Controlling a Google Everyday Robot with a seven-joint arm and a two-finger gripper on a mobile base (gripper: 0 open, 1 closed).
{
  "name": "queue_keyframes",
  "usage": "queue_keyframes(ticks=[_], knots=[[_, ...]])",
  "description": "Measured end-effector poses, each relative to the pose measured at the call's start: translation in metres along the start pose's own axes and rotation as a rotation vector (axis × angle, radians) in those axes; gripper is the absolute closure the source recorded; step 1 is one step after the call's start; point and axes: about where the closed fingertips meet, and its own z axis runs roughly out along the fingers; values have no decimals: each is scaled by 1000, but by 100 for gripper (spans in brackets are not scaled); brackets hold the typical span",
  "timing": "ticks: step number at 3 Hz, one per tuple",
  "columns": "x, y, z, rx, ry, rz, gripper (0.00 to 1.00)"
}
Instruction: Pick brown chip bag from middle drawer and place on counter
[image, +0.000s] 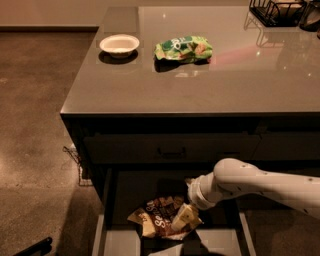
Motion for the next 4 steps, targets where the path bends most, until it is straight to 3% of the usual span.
queue_keyframes(ticks=[1, 4], knots=[[-9, -6, 40, -55, -13, -53, 0], [-12, -2, 120, -198, 50, -136, 0]])
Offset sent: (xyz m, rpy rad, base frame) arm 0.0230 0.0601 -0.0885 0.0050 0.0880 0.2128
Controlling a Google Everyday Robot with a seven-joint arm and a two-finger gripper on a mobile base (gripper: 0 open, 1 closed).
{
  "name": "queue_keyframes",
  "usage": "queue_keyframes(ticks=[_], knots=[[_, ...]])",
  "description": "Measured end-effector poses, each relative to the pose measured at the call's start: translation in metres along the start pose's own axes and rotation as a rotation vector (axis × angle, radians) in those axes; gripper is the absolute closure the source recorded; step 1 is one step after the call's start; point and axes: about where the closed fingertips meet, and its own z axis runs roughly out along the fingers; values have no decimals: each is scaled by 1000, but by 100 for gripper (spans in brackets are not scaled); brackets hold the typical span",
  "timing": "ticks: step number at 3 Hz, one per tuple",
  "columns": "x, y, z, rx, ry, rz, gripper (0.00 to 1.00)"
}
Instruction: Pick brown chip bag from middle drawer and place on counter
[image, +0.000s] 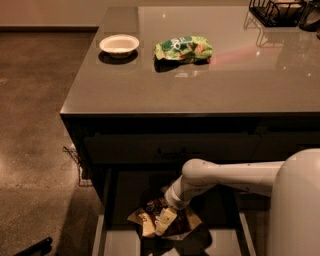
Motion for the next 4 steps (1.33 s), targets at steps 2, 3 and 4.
queue_keyframes(ticks=[2, 3, 4], knots=[[-12, 22, 19, -66, -14, -48, 0], [-17, 33, 33, -112, -19, -65, 0], [-25, 44, 48, -160, -23, -82, 18]])
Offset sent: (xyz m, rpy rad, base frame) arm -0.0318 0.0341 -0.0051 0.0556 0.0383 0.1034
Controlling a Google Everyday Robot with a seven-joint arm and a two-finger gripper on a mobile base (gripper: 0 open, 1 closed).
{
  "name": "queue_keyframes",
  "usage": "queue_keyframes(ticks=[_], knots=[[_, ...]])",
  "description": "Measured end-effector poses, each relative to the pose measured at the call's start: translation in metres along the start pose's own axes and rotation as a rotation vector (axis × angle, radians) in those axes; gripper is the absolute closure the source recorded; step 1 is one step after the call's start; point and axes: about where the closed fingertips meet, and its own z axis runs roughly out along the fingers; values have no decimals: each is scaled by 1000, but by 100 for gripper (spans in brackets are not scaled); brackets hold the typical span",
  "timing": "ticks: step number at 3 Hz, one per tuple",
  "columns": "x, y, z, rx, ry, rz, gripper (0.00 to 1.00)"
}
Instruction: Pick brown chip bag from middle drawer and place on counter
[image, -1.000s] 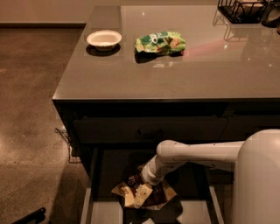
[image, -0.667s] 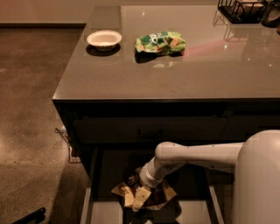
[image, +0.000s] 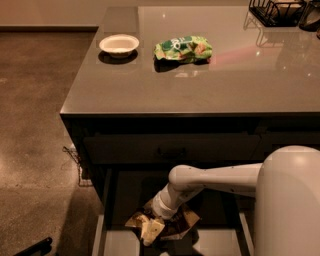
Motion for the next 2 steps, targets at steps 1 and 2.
queue_keyframes(ticks=[1, 2], knots=[[-5, 0, 3, -11, -23, -5, 41], [-7, -4, -10, 17, -54, 3, 65]])
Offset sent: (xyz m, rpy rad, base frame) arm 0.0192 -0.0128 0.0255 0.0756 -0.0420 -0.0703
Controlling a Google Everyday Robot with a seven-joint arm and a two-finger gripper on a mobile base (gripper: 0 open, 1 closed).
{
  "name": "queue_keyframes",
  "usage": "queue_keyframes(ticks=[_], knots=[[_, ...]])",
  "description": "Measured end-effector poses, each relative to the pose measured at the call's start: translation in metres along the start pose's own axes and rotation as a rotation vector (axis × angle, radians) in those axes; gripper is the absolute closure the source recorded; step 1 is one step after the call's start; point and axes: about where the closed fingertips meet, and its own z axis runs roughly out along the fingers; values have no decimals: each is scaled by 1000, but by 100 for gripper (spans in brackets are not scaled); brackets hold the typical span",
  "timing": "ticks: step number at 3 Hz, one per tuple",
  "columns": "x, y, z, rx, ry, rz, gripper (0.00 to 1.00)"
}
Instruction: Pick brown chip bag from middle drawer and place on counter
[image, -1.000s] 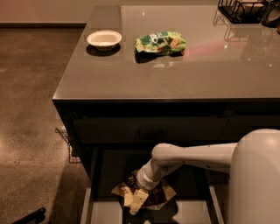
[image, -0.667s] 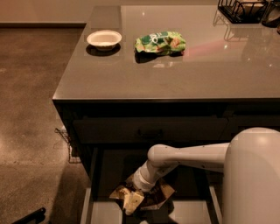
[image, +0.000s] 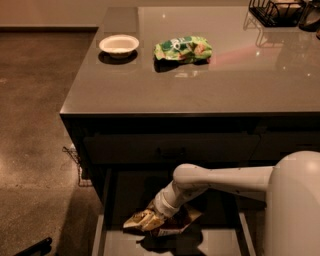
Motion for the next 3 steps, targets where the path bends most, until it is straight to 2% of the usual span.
queue_keyframes(ticks=[1, 2, 3], knots=[[-7, 6, -60, 103, -97, -20, 96], [-12, 24, -122, 201, -184, -68, 100], [-15, 44, -191, 324, -238, -107, 100]])
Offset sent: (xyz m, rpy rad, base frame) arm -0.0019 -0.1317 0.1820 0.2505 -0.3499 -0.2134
